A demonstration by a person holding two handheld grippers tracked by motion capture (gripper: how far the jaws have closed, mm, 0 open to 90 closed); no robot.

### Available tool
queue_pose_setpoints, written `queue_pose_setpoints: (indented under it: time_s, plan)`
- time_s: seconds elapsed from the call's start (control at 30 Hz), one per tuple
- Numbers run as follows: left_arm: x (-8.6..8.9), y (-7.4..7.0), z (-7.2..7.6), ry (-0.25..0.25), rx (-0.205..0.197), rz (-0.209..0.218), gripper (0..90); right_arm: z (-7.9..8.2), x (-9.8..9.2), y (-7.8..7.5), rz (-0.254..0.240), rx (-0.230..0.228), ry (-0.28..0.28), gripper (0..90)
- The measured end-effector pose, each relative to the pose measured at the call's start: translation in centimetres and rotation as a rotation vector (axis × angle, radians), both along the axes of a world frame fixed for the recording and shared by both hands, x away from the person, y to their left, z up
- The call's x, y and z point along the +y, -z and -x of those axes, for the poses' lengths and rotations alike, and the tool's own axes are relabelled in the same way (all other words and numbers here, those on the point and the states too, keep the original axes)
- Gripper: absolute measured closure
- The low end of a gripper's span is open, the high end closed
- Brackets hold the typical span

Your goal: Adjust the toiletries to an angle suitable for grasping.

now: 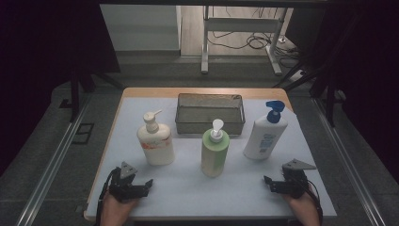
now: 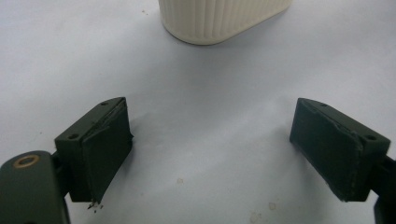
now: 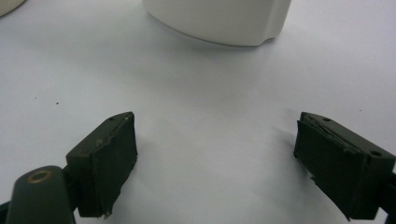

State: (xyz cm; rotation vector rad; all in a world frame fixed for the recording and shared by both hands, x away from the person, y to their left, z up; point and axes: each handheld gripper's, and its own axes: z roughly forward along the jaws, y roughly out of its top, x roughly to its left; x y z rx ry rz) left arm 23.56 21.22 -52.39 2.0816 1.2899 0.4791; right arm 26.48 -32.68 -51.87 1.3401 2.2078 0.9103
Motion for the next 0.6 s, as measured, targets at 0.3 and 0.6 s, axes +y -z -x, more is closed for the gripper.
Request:
queue_pose_setpoints:
  time_s: [0.3, 0.6]
  plan:
    - [0.01, -0.01, -0.01, 0.000, 0.002, 0.001, 12.2, 0.01, -0.01, 0.00, -0.001, 0.001, 0.000, 13.1]
    - [0.02, -0.01, -0.02, 0.000, 0.002, 0.002, 12.2, -0.04, -0.03, -0.07, -0.001, 0.006, -0.003, 13.0]
